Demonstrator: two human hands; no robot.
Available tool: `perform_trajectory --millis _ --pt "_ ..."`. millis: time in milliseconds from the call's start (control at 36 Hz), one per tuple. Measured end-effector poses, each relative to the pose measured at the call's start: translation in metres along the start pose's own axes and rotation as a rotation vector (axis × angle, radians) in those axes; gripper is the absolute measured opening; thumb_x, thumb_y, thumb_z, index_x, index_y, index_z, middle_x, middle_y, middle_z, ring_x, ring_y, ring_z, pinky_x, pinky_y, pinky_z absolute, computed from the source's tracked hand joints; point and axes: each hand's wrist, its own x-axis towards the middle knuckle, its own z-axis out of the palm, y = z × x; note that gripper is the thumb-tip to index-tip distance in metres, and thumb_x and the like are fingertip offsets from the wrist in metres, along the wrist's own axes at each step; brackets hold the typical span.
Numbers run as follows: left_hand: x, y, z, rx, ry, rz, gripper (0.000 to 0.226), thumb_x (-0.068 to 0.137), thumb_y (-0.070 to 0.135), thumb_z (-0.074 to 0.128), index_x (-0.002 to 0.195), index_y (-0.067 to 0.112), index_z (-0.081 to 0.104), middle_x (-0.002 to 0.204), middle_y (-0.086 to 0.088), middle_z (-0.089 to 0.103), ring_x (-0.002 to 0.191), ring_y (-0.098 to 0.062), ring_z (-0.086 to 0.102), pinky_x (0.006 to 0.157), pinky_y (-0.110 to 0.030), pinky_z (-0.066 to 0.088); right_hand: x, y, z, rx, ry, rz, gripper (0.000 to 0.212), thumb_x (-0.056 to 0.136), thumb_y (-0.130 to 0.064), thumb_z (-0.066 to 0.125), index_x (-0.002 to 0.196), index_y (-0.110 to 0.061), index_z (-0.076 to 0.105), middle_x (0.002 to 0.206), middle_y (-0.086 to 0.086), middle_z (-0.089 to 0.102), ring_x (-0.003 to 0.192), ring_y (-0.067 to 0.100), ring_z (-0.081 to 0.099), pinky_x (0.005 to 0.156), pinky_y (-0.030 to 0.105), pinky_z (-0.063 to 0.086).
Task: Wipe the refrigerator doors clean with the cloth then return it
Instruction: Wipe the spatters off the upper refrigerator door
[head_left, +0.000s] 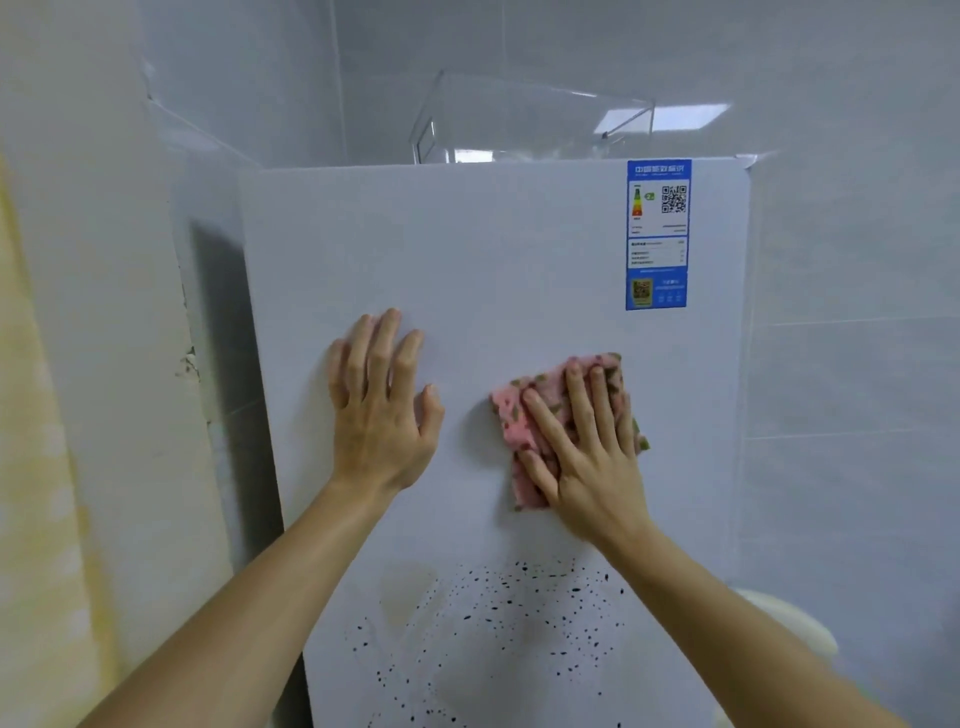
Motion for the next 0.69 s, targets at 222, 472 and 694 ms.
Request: perform_trajectory --millis 222,472,694 --pt "0.001 -0.002 0.0 0.034 -0.003 0.008 0.057 0.098 0.026 0.051 0.15 0.006 0.046 0.165 -0.019 0.036 0.155 -0.04 0.027 0.127 -0.06 0.017 0.146 0.044 -0.042 0.0 0.113 0.239 0.064 0.109 -0.053 0.031 0.167 -0.026 0.023 0.173 0.022 0.01 0.161 0.041 0.006 0.13 0.053 -0.001" --pt "-0.003 0.006 0.006 0.038 0.022 -0.019 0.058 0.097 0.023 0.05 0.151 0.004 0.043 0.165 -0.02 0.036 0.155 -0.041 0.027 0.126 -0.062 0.019 0.037 0.047 -0.012 0.0 0.174 0.196 0.063 0.111 -0.044 0.039 0.166 -0.02 0.024 0.173 0.023 0.011 0.16 0.043 0.009 0.128 0.062 0.013" --pt "-0.002 0.022 0.01 0.044 0.024 -0.065 0.059 0.094 0.019 0.055 0.149 0.001 0.047 0.163 -0.026 0.036 0.153 -0.046 0.028 0.126 -0.063 0.017 -0.097 0.068 0.002 0.067 -0.064 0.08 0.066 0.106 -0.058 0.039 0.165 -0.032 0.026 0.173 0.02 0.012 0.159 0.047 0.012 0.125 0.068 0.015"
